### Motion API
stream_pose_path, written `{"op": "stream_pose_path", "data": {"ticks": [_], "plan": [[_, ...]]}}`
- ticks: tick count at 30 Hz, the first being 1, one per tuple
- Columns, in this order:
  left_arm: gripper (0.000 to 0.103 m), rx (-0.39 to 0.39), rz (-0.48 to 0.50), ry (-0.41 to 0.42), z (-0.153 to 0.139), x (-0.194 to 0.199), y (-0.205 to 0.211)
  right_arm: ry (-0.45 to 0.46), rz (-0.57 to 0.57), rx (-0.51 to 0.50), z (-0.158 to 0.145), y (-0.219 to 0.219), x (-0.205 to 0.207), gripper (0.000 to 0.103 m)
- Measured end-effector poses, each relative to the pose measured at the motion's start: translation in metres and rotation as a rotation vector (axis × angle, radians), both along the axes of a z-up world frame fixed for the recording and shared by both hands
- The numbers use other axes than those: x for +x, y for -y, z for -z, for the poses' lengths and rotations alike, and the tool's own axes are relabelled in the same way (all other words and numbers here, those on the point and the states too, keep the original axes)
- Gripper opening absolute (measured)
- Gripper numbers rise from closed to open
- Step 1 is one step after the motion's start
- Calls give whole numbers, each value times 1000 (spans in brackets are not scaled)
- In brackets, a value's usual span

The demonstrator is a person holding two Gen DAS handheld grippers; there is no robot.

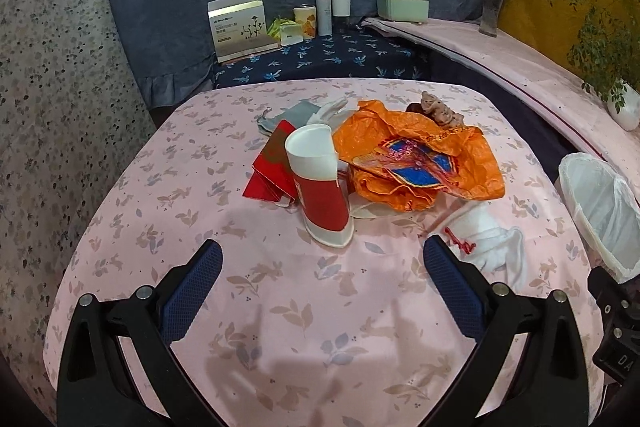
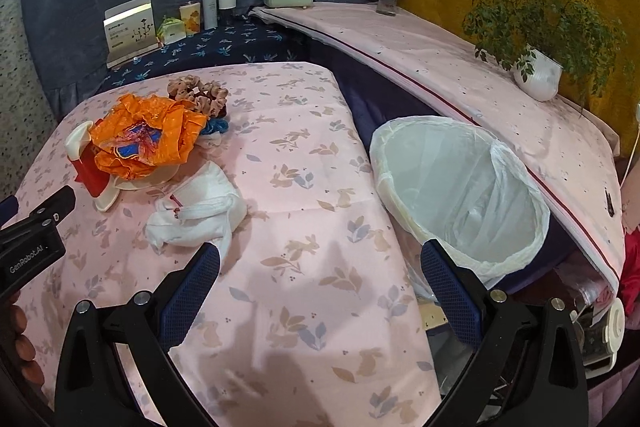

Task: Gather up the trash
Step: 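Grasp the red-and-white paper cup with the left tool while the right tool grasps the white tissue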

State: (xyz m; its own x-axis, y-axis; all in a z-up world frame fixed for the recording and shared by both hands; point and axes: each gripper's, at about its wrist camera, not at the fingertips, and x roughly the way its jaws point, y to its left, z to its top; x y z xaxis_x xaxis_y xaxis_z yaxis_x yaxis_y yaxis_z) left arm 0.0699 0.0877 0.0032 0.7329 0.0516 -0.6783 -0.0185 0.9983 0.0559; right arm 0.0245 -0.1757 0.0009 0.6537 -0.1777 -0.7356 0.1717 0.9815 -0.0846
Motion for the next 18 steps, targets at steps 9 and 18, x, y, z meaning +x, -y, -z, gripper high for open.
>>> {"op": "stream_pose_path", "data": {"ticks": [9,18], "plan": [[96,-24,-26,-12,13,37,-18,-17,-26,40,18,-20,38,96],[76,-78,3,-52,26,65,-26,-44,-42,80,35,-33,71,83]]}}
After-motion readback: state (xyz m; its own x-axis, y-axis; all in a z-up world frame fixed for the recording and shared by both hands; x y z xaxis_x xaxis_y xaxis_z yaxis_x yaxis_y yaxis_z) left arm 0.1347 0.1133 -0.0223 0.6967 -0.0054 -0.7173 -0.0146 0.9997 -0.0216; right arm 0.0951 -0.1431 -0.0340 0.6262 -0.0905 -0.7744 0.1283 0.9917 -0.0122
